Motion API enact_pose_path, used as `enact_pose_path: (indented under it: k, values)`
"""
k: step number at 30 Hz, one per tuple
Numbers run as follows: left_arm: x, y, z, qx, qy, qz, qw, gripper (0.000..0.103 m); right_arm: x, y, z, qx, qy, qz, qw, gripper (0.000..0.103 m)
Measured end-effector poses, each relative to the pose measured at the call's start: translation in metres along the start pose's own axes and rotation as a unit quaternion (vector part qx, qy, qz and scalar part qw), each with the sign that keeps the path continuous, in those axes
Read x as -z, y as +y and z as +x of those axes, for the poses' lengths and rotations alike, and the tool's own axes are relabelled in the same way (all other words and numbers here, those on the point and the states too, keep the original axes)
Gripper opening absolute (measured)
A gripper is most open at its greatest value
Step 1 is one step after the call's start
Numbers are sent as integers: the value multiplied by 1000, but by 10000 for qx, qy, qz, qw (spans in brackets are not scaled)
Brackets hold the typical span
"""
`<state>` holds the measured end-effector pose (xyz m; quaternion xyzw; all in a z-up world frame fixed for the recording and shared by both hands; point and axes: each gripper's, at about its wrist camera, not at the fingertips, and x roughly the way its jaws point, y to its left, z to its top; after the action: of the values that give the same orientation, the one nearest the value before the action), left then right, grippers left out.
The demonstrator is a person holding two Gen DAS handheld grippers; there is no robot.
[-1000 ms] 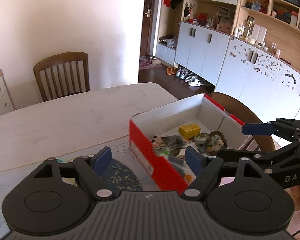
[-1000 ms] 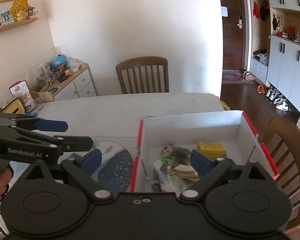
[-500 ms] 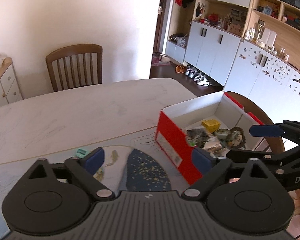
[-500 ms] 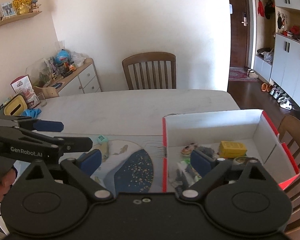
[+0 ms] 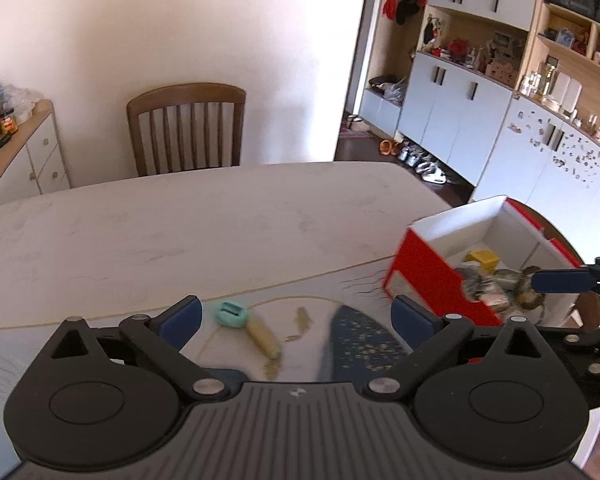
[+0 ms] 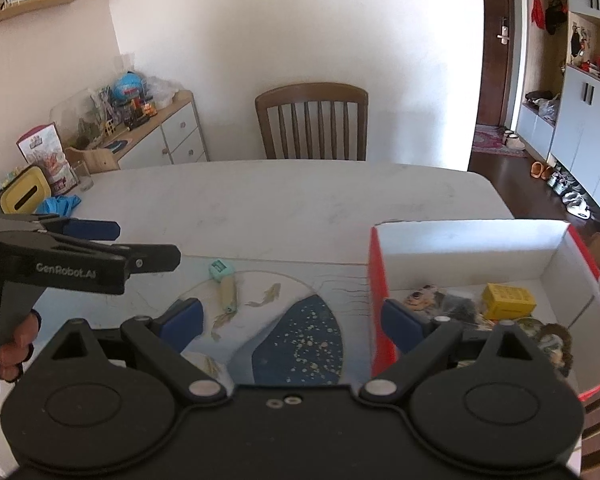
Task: Organize objects
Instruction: 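Move both grippers back toward the teal sharpener and yellow stick, then grasp the teal sharpener with the left gripper while the right grasps the yellow stick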
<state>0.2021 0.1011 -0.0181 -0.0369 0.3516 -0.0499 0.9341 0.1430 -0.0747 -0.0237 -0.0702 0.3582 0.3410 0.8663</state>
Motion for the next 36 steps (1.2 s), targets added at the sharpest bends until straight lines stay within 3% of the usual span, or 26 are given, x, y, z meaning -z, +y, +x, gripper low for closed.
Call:
enact_pose_path:
  k: [16,30,36]
  values:
    - [15,70,49,-288,374,-211,9987,101,-12,25,55,18,378,-201,9991,95]
    - [24,82,99,-184,505,140,9985,101,5,46,100,-122,791,-516,9954,92]
    - [24,82,123,-180,593,170,9979,101,8,56,130,-122,907,-692,9934,86]
